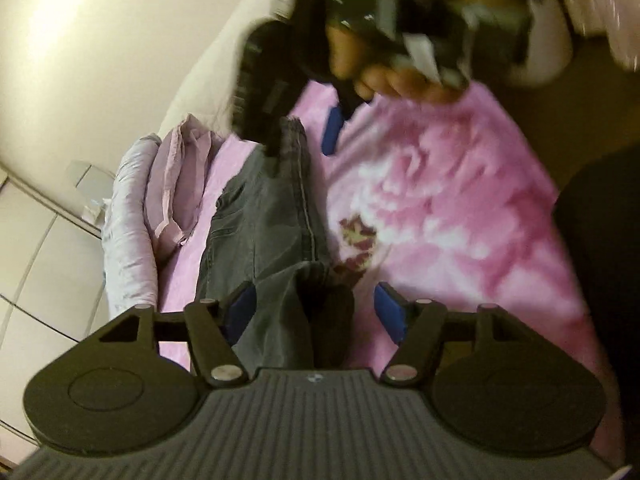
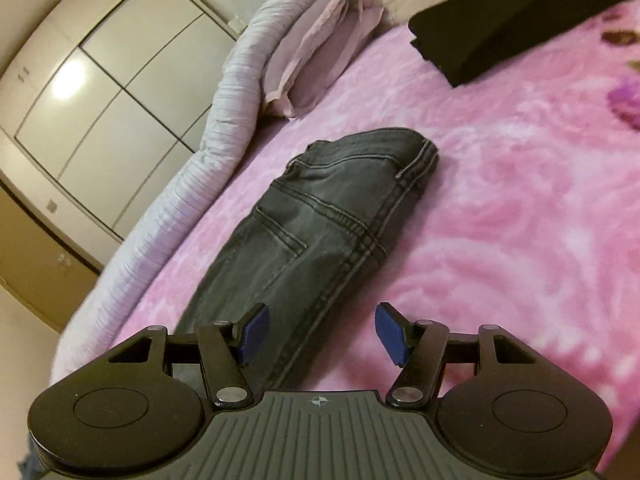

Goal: Fold clothes

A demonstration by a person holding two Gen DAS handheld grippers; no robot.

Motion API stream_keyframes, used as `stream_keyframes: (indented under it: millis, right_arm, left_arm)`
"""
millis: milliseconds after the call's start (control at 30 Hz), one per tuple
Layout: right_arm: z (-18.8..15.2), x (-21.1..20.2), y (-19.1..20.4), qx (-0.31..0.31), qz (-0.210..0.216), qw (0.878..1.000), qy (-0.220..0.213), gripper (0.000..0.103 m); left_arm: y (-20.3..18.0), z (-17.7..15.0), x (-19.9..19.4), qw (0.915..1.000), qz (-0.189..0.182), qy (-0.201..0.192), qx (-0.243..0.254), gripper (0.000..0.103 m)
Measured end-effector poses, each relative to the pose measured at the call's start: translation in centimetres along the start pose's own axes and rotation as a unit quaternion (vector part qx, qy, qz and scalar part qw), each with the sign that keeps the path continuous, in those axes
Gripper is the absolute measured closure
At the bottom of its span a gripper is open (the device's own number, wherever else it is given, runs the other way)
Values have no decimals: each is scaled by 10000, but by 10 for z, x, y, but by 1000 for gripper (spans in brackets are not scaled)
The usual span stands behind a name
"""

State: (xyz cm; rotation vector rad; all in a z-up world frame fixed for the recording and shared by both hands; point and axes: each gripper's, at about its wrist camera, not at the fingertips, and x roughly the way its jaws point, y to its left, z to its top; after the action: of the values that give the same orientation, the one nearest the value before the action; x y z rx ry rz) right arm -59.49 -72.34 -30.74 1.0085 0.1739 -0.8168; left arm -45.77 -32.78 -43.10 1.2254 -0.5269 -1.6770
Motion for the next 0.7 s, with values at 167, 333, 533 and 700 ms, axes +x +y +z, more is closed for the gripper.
stream_keyframes:
  millis: [167,333,533,700]
  right_arm:
    - [21,19,-17,611,-35,9979,-223,39]
    - [52,42,-39,1215,-219,9911,-496,65]
    - [74,56,-42,696,-308,9970,-160,70]
    - [56,23,-23,479,-652,9963,-306,50]
  left_arm:
    - [17,-13,-10,9985,-39,-257,-479,98]
    - [23,-22,-28,9954,-370,-488,-730,101]
    - [9,-19,-25,9958,-624,-393,-538,101]
    - [14,-24,-51,9946,-659,-310,-743,96]
